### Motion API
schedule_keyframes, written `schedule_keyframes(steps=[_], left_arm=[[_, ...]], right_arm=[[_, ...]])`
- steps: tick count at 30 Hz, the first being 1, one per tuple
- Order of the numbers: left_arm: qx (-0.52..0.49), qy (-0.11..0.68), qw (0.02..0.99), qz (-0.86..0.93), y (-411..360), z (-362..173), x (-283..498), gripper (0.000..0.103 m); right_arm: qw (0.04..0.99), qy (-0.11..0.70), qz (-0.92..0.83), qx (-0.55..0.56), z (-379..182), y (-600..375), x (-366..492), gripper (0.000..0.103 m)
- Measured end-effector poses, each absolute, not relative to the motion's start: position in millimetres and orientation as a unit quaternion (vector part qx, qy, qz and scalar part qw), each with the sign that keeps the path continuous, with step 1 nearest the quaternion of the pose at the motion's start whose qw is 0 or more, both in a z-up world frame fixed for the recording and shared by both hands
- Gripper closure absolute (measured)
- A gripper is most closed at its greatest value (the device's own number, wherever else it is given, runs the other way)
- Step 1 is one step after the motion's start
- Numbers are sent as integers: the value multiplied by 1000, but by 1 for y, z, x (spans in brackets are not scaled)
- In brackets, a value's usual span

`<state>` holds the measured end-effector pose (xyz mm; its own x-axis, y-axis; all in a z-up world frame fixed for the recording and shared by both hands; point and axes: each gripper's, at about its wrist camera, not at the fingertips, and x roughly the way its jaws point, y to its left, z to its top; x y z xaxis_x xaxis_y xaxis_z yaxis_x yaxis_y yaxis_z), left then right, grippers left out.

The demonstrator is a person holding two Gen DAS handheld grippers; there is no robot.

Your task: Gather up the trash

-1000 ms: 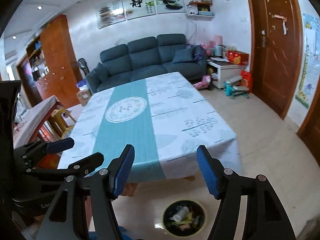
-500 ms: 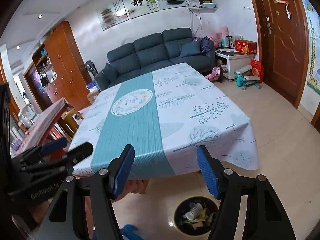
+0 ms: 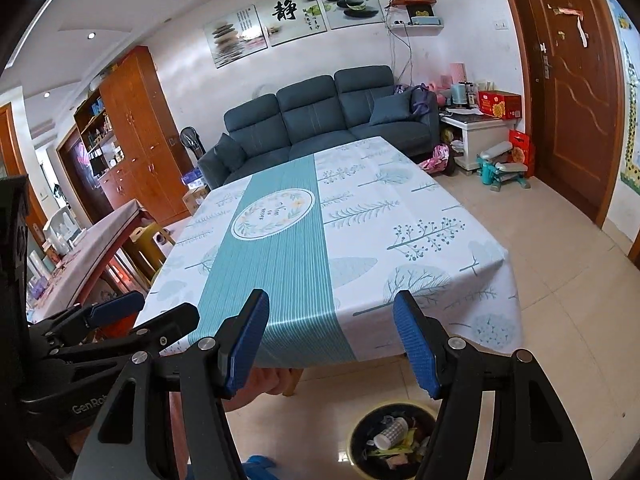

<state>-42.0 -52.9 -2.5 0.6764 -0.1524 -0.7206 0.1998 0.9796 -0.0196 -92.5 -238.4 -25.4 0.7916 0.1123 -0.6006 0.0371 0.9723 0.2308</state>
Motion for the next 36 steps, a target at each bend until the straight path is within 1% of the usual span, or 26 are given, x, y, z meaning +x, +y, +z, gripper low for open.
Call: schedule_keyframes(steps=[36], left_arm=[[20, 415, 908, -63, -45, -8, -38, 30]], right_arm=[[939, 325, 38, 108, -25, -232, -90, 37]])
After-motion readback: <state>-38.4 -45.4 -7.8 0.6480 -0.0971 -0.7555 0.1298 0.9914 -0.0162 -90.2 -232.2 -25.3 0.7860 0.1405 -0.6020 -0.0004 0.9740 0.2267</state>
